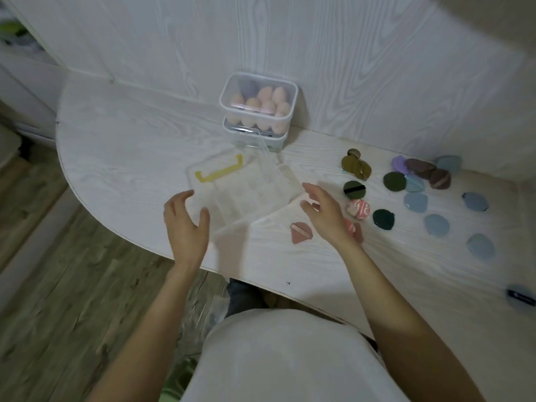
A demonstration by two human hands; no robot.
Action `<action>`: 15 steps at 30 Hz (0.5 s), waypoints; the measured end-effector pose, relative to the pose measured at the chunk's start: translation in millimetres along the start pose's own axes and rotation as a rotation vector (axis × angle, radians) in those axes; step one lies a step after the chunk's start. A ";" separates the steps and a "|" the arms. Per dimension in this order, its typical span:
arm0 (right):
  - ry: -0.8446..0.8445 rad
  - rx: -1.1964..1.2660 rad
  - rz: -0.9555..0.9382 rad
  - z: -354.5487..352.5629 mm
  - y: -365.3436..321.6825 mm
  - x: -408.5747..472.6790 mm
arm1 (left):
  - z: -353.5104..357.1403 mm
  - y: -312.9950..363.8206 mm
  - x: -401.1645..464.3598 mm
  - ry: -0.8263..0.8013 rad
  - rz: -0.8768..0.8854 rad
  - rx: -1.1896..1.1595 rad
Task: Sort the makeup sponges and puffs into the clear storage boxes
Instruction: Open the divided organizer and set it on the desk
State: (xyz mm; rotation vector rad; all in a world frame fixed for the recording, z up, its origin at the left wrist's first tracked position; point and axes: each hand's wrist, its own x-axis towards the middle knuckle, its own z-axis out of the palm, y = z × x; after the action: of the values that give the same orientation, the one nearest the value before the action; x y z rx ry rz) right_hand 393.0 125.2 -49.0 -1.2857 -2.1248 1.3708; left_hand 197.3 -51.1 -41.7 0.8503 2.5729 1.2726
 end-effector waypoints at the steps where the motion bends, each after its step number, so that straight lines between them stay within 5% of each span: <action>1: 0.039 -0.053 -0.016 -8.3 7.1 -7.7 | 6.8 10.7 -3.2 -0.041 0.107 -0.012; 5: 0.120 -0.368 -0.076 -35.6 30.3 -34.4 | 53.3 50.6 -13.3 -0.426 0.496 0.018; 9: 0.164 -0.654 -0.027 -46.6 51.8 -42.7 | 118.7 57.1 -12.8 -0.838 0.478 0.390; 12: 0.177 -0.653 0.083 -49.6 65.0 -41.3 | 144.9 50.9 -12.6 -0.911 0.504 0.563; 15: 0.137 -0.641 0.092 -48.8 70.5 -38.4 | 149.8 48.2 -10.5 -0.935 0.479 0.460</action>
State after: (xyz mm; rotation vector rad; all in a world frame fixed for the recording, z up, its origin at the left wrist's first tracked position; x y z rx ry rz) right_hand 482.6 132.1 -76.4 -1.6550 -2.5264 0.6030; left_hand 281.4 68.9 -100.1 1.7012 1.9154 0.1635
